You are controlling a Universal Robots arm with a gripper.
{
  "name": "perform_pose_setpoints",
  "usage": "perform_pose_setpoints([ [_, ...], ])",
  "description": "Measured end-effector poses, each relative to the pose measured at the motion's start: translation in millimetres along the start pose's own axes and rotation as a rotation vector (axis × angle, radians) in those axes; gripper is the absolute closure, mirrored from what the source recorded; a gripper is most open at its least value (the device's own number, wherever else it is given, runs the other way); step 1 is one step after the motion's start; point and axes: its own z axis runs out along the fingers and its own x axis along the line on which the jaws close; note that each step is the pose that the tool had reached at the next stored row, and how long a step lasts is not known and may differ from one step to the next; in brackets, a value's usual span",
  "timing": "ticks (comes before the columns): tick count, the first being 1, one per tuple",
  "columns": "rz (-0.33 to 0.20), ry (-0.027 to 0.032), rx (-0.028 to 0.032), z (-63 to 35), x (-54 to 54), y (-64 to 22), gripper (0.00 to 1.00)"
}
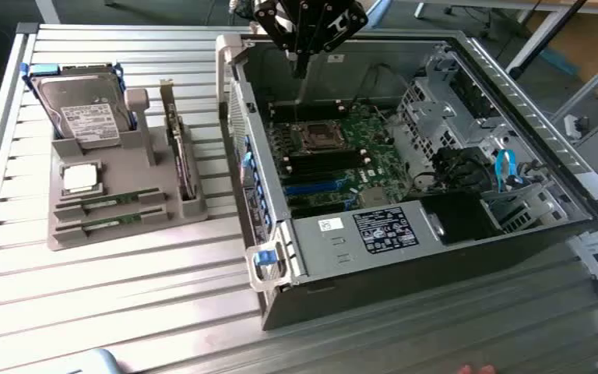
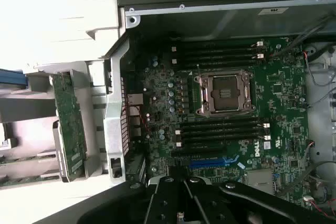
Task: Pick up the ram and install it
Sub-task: 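Reach for the ram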
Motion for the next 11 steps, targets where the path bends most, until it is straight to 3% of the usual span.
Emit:
perform_pose_setpoints([
  [11, 0.0, 0.0001, 0.0001, 0.0, 0.1, 0.0, 0.89],
])
